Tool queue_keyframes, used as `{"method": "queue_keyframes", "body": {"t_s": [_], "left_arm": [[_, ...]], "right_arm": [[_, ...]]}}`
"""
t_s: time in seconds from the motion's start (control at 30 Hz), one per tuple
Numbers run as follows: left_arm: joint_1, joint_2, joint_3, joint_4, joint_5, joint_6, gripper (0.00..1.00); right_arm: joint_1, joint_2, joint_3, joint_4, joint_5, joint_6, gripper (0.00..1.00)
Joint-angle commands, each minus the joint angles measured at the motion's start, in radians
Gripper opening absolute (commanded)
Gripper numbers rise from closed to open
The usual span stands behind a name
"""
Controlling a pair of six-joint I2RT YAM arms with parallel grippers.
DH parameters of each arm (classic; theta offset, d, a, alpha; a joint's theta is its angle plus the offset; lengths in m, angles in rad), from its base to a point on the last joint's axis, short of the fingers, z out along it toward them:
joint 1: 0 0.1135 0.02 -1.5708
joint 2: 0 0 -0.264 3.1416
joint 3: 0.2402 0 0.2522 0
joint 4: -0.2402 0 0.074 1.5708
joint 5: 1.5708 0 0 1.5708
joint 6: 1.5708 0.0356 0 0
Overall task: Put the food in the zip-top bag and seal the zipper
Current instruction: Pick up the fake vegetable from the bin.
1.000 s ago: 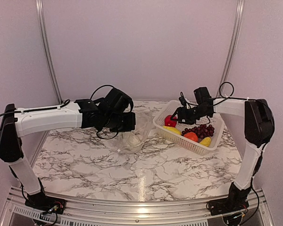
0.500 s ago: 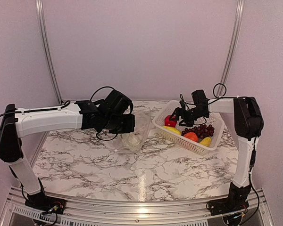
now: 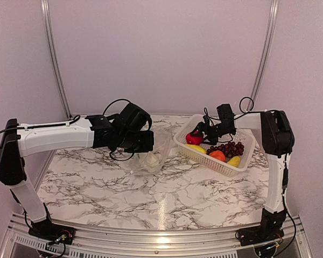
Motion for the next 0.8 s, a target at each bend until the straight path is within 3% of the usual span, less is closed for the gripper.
{"method": "queue_keyframes", "body": {"t_s": [0.0,0.17,0.43,0.77], "left_arm": [[0.003,-0.028,-0.017,-0.013,-0.005,0.001,0.00],[0.003,-0.032,-0.023,-0.009,-0.002,-0.001,0.00],[0.003,-0.039,-0.028,-0.005,0.000,0.007,0.00],[0.003,-0.043,-0.029,-0.005,-0.001,0.010,0.00]], "right_arm": [[-0.017,0.005,-0.021,0.122,-0.059,0.055,0.80],[-0.023,-0.047,-0.061,0.180,-0.072,0.059,0.61],[-0.027,-0.192,-0.162,0.236,-0.061,0.017,0.48],[-0.027,-0.408,-0.236,0.225,-0.069,-0.079,0.44]]}}
